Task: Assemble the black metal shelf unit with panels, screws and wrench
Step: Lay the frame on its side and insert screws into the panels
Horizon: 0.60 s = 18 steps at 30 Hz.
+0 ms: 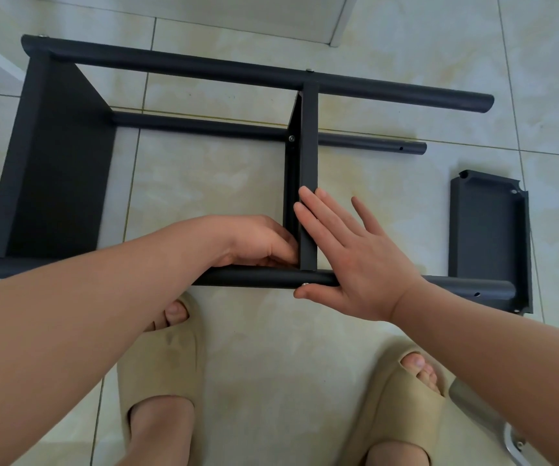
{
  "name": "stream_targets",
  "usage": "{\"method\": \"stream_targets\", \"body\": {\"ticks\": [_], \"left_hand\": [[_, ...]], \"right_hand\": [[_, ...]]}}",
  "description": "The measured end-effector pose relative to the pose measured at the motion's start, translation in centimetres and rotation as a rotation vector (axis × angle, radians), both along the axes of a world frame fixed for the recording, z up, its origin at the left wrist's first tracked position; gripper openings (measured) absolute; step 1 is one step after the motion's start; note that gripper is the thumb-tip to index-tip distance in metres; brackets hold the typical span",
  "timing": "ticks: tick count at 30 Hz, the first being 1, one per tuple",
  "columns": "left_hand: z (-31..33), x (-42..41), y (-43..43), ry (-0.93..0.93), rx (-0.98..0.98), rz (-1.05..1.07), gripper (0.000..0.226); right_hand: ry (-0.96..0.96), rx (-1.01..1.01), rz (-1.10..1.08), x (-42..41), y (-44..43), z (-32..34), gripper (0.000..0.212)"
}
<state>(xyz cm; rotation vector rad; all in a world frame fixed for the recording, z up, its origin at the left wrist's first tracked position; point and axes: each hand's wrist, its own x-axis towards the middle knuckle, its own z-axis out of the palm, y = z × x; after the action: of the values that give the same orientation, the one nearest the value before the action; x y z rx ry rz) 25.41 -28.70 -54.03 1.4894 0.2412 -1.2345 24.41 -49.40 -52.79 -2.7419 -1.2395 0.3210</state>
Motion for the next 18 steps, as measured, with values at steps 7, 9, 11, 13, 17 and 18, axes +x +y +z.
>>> {"method": "stream_targets", "body": {"ticks": [7, 9, 11, 13, 17, 18], "left_hand": [[0.11, 0.04, 0.38, 0.075, -0.065, 0.035, 0.019], [0.31, 0.02, 0.27, 0.077, -0.068, 0.040, 0.017], [0.38, 0.00, 0.08, 0.048, -0.043, 0.015, 0.013], [0.22, 0.00, -0.06, 0.012, -0.019, -0.003, 0.011], [0.05, 0.02, 0.09, 0.029, -0.019, 0.016, 0.013], [0.10, 0.02, 0.17, 0.049, -0.030, 0.028, 0.014]], "right_hand": [[0.002, -0.007, 0.000, 0.01, 0.01, 0.03, 0.100], [0.002, -0.004, -0.001, 0.01, 0.02, 0.04, 0.100], [0.003, -0.006, 0.000, 0.02, 0.01, 0.06, 0.100], [0.005, -0.010, 0.000, 0.05, 0.02, 0.08, 0.100], [0.009, -0.014, -0.003, 0.03, 0.04, 0.07, 0.100], [0.008, -0.011, -0.004, 0.01, 0.05, 0.07, 0.100]]}}
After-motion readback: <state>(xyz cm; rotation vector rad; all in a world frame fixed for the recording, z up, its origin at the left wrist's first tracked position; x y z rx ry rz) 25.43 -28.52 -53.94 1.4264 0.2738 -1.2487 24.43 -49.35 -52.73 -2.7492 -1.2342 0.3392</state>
